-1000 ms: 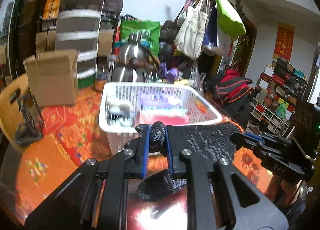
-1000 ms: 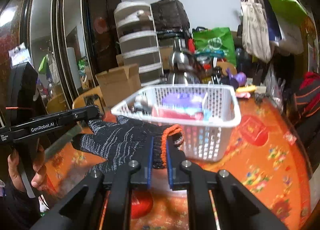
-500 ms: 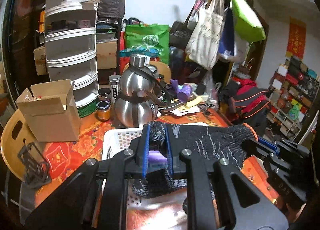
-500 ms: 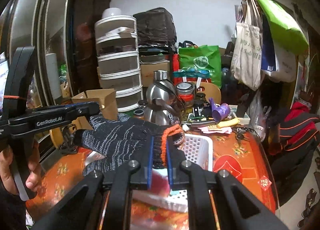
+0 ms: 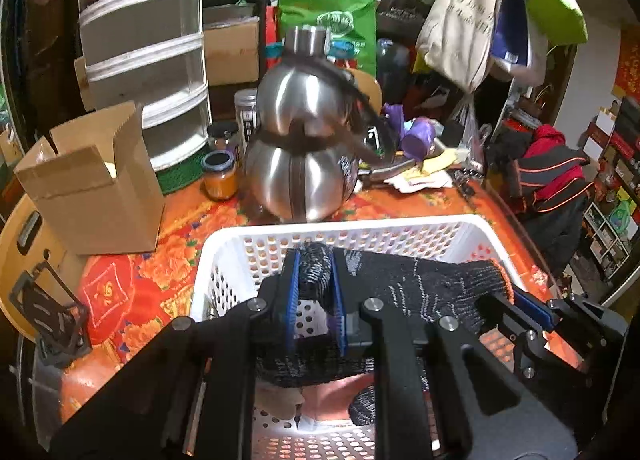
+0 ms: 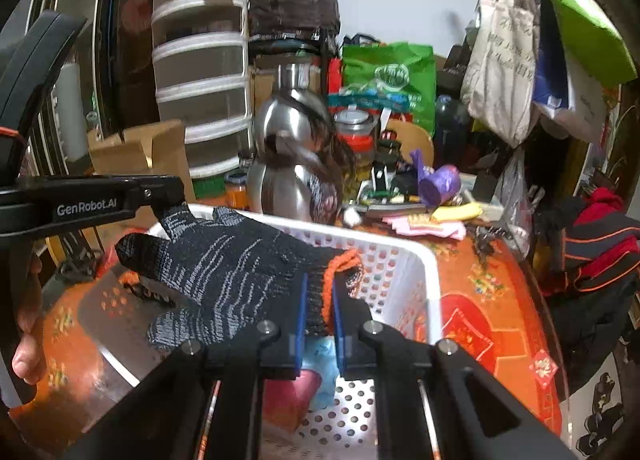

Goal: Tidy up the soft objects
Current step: 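Lift the black gloves with both tools and carry them over the basket, then open both tools to drop the black gloves into the basket, then move both tools out of the basket to the clear plastic bag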

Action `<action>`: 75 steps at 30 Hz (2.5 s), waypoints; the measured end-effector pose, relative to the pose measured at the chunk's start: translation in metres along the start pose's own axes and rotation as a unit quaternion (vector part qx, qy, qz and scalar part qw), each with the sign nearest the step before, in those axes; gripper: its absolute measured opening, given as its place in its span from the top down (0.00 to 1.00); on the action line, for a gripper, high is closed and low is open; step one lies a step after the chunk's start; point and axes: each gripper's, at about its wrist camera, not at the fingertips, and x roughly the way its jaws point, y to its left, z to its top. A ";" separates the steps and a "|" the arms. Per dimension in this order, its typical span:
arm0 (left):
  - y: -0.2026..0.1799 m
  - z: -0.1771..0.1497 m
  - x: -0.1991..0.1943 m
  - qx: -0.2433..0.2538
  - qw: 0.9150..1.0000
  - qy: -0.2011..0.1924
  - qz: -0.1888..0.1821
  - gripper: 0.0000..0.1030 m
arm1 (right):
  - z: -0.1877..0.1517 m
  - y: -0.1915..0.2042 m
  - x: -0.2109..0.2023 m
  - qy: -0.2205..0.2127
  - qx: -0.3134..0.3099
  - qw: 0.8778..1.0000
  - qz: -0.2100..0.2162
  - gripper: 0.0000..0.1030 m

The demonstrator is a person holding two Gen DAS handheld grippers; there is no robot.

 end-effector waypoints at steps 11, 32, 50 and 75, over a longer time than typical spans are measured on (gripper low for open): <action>0.021 -0.033 0.013 0.015 1.000 -0.015 0.016 0.16 | -0.019 -0.041 0.003 0.030 0.059 0.998 0.000 0.25; 0.044 -0.128 -0.089 0.000 0.999 -0.046 0.026 0.06 | -0.088 -0.017 -0.092 0.005 0.058 0.998 0.035 0.21; 0.061 -0.259 -0.062 -0.028 0.997 0.077 -0.006 0.03 | -0.188 -0.010 -0.054 0.113 0.068 0.989 0.069 0.20; 0.043 -0.279 -0.023 -0.003 0.992 0.123 -0.019 0.03 | -0.183 0.018 -0.016 0.148 0.002 0.987 0.060 0.20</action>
